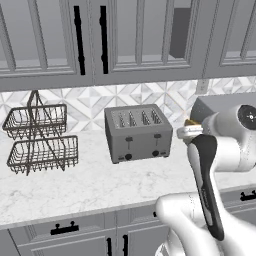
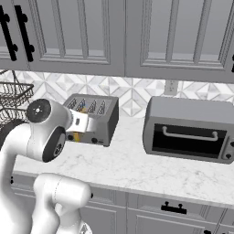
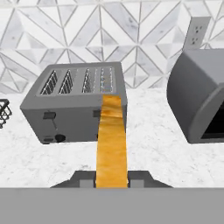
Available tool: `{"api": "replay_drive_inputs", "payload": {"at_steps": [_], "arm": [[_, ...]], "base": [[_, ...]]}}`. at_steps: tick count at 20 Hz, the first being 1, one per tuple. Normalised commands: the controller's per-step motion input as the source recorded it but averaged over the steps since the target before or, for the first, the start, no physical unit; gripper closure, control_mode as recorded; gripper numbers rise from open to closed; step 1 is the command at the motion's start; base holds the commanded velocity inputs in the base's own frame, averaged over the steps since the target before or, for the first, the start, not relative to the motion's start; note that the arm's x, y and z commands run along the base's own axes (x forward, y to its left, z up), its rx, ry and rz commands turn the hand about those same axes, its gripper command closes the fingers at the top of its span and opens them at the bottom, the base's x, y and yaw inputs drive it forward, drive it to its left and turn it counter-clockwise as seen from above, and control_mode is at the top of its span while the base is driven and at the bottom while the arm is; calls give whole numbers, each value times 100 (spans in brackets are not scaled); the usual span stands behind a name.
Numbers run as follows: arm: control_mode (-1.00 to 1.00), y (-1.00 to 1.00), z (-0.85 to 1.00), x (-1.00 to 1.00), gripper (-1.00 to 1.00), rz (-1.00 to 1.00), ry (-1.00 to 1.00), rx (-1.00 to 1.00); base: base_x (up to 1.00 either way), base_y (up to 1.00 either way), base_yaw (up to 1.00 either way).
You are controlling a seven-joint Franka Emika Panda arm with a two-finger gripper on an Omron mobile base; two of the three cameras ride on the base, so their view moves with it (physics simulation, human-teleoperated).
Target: Start the toaster. Once the lever pops up, take the bread to the plate on the dining counter.
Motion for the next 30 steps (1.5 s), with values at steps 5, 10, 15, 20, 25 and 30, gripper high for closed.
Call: {"api": "replay_drive_inputs", "payload": {"at_steps": [5, 10, 15, 20, 25, 30], "arm": [[100, 0, 0, 0, 100, 0, 0, 0], [100, 0, 0, 0, 100, 0, 0, 0], [100, 0, 0, 0, 100, 0, 0, 0], [100, 0, 0, 0, 100, 0, 0, 0], [100, 0, 0, 0, 100, 0, 0, 0], [100, 0, 0, 0, 100, 0, 0, 0]], "base": [[-100, -13, -21], [-69, -25, -66], [-5, -16, -87], [0, -34, -86], [8, -55, -77], [43, -55, -63]]}}
